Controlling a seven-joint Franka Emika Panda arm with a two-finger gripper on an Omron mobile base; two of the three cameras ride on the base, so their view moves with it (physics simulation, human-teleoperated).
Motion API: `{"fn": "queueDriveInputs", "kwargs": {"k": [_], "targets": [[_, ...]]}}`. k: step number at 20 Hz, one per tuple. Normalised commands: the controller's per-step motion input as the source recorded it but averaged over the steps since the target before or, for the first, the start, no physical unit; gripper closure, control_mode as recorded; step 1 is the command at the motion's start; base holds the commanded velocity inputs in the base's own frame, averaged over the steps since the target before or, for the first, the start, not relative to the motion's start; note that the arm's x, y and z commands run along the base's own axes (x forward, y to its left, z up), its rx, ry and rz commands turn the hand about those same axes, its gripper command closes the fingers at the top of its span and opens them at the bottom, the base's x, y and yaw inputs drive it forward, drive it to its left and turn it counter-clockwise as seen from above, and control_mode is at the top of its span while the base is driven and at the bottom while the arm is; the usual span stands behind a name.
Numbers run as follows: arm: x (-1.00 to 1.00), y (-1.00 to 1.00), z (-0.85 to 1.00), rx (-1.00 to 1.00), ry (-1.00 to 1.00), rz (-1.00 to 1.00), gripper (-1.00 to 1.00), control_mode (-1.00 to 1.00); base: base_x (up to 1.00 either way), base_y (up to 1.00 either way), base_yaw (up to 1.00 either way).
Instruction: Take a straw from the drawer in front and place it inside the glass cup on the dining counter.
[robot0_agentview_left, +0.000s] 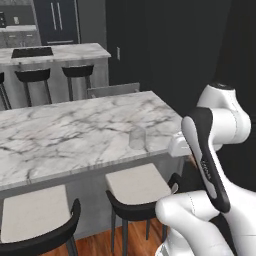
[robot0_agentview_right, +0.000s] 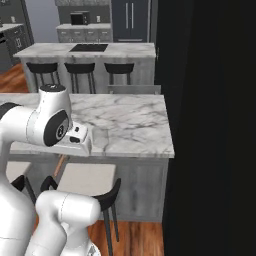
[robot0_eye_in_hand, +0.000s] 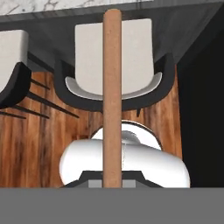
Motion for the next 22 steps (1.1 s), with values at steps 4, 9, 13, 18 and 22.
{"fn": "queueDriveInputs", "kwargs": {"k": [4,9,13,18,22], "targets": [[0.53,-0.01,0.18,0.0,-0.05,0.05,1.0,-1.0,0.0,0.0,0.0],[0.42,0.02,0.31,-0.16,-0.31,0.01,1.0,-1.0,0.0,0.0,0.0],[0.18,0.31,0.25,-0.29,-0.39,-0.06,1.0,-1.0,0.0,0.0,0.0],[0.29,0.27,0.12,-0.27,-0.27,-0.16,1.0,-1.0,0.0,0.0,0.0],[0.63,0.04,0.0,-0.19,-0.12,-0.24,1.0,-1.0,0.0,0.0,0.0]]}}
